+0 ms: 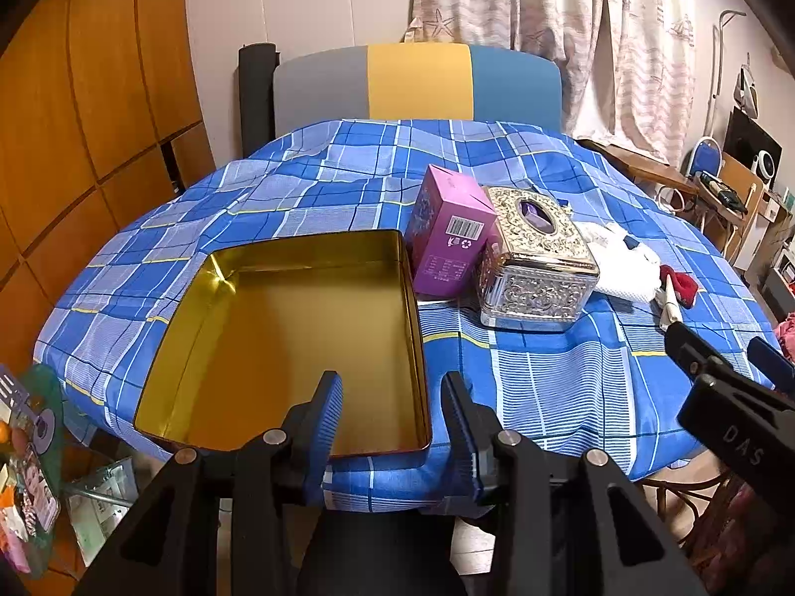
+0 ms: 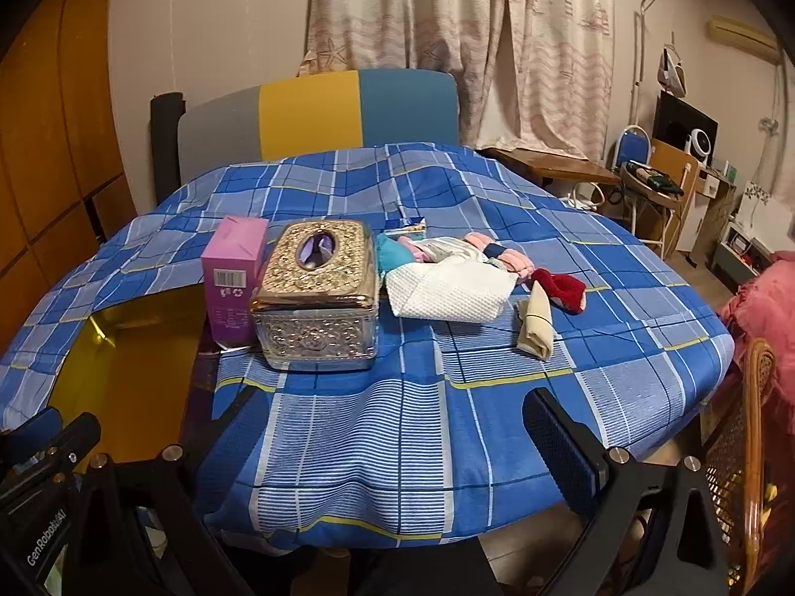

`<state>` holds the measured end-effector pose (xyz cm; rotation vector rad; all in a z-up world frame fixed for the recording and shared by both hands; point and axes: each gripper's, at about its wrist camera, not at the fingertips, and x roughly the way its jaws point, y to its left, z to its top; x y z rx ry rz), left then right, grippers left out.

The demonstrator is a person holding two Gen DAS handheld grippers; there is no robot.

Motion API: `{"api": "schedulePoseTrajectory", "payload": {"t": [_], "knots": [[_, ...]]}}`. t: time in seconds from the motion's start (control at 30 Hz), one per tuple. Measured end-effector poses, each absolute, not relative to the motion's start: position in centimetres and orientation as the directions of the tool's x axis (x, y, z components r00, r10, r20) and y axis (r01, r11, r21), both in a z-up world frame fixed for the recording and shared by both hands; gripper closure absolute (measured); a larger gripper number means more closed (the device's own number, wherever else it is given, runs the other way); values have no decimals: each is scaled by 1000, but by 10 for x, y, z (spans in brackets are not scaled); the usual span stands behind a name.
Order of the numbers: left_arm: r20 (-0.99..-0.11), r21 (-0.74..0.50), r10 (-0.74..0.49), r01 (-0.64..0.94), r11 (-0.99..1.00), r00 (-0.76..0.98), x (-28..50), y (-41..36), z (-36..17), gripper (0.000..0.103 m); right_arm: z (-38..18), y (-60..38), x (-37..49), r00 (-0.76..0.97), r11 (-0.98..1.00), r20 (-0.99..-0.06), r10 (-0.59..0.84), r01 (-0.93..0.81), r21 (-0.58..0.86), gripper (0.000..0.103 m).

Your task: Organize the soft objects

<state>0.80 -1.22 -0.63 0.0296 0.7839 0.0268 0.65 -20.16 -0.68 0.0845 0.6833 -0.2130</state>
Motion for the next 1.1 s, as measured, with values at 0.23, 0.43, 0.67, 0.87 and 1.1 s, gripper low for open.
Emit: {"api": "schedulePoseTrajectory", "payload": {"t": [0.23,0.43,0.67,0.87,1.1], "knots": [[-751,19,10,6,1000,661,19,-20,-16,62,-12,-223,13,731,962,-660,-175,269,44,0],[-798,13,-16,45,999,602,30,-34,-31,62,-26,-264,20,694,938,-695,-187,336,82,0],[-837,-198,-288,233,952,466,41,-61,-54,62,-53,-325,38,642,929,-745,-183,360,83,0],[-874,-242,-345,308,920,342,48,-99,-74,62,-76,-386,62,562,914,-803,-200,403,54,0],[-877,-219,-346,366,905,332,50,-126,-83,62,-73,-469,132,576,922,-781,-239,387,3,9]]}}
